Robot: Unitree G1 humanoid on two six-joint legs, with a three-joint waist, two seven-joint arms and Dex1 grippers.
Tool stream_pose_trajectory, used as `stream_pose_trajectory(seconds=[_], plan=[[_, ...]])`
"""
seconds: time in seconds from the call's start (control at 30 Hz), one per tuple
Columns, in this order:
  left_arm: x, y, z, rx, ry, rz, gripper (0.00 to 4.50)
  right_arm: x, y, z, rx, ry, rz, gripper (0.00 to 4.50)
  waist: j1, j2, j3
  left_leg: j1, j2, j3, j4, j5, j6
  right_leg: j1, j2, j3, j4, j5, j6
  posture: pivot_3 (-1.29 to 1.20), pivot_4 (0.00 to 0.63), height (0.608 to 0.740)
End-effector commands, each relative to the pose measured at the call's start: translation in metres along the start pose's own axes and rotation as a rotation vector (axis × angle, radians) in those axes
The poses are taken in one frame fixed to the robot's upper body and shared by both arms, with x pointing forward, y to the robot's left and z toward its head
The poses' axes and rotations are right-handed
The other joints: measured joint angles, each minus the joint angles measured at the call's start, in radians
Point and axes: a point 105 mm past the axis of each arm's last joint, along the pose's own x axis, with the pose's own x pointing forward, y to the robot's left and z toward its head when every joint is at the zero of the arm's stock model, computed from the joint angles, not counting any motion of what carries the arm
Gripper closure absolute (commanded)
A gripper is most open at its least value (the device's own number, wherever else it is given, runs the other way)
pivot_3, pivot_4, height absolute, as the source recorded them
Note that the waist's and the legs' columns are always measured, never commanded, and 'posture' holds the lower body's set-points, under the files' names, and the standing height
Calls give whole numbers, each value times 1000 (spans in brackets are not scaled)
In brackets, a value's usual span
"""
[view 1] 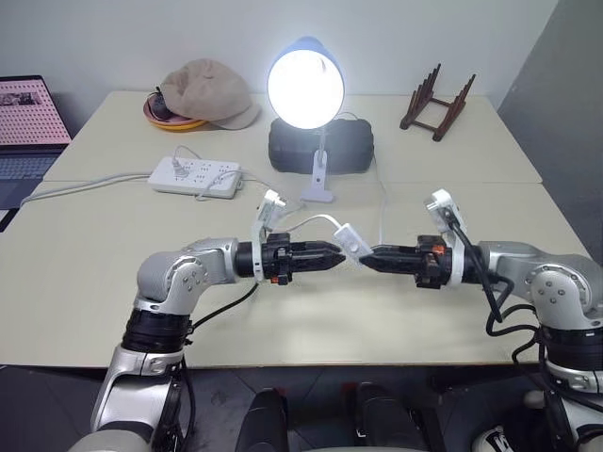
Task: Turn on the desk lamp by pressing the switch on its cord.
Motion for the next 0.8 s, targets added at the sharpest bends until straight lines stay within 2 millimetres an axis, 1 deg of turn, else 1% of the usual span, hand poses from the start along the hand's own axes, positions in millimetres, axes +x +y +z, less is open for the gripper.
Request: stream_pose_trajectory(seconds=[0.03,0.07,0.1,0.13,0.23,0.27,0.3,0.37,0.47,0.6,0.67,0.7,0.77,0.8], plan=[[-24,3,12,111,-21,104,1635,5,-13,15,-61,-24,-26,4136,-2,0,0,0,0,0,0,0,0,0,0,0,0,0,0,0,150,740],[-31,3,13,153,-11,139,1414,7,-23,15,-78,-7,-59,4136,-2,0,0,0,0,0,0,0,0,0,0,0,0,0,0,0,150,740],[-35,3,14,200,2,167,1303,9,-32,13,-100,20,-98,4136,-9,0,0,0,0,0,-1,0,0,0,0,0,0,0,0,0,150,740],[-38,2,15,253,14,195,1076,11,-42,9,-127,56,-138,4136,-11,0,0,0,0,1,-1,0,0,-1,0,1,0,0,0,0,150,740],[-42,1,20,348,20,243,452,14,-65,0,-218,146,-226,4136,-10,0,0,0,0,1,-2,0,0,-2,0,1,0,0,0,0,150,740],[-45,1,22,416,35,282,178,15,-79,-3,-257,170,-280,4136,-6,0,0,0,0,1,-2,0,0,-1,0,0,0,0,0,0,150,740],[-48,1,24,484,55,315,18,17,-90,-6,-288,197,-314,4136,-6,0,0,-1,0,1,-2,0,0,-1,0,0,-1,0,0,0,150,740],[-54,0,24,603,112,375,6,19,-106,-16,-382,278,-352,4136,-5,1,1,-1,0,1,-2,0,0,-2,0,1,-2,0,0,0,150,740],[-61,-5,25,661,126,422,6,23,-114,-26,-459,341,-343,4136,-7,1,1,-1,0,2,-3,0,0,-2,-1,1,-1,1,2,0,150,740],[-65,-13,24,695,124,464,6,25,-114,-31,-466,347,-294,4136,-7,1,1,-1,0,2,-3,0,0,-2,-1,1,-1,3,4,0,150,740],[-70,-17,18,694,122,504,0,23,-109,-35,-467,366,-243,3427,-8,1,1,-1,0,2,-3,0,0,-2,-1,1,-1,3,4,0,150,740],[-72,-18,15,689,121,521,0,23,-107,-37,-464,373,-220,3388,-8,1,1,0,0,2,-3,0,0,-2,-1,1,-1,3,4,0,150,740],[-75,-22,7,674,121,551,0,18,-105,-37,-469,384,-198,2858,-13,1,1,0,1,2,-3,0,0,-2,-1,2,0,2,4,0,150,740],[-76,-22,6,674,123,559,0,16,-104,-37,-470,384,-194,2707,-14,1,1,0,1,2,-3,0,0,-2,-1,2,0,2,4,0,150,740]])
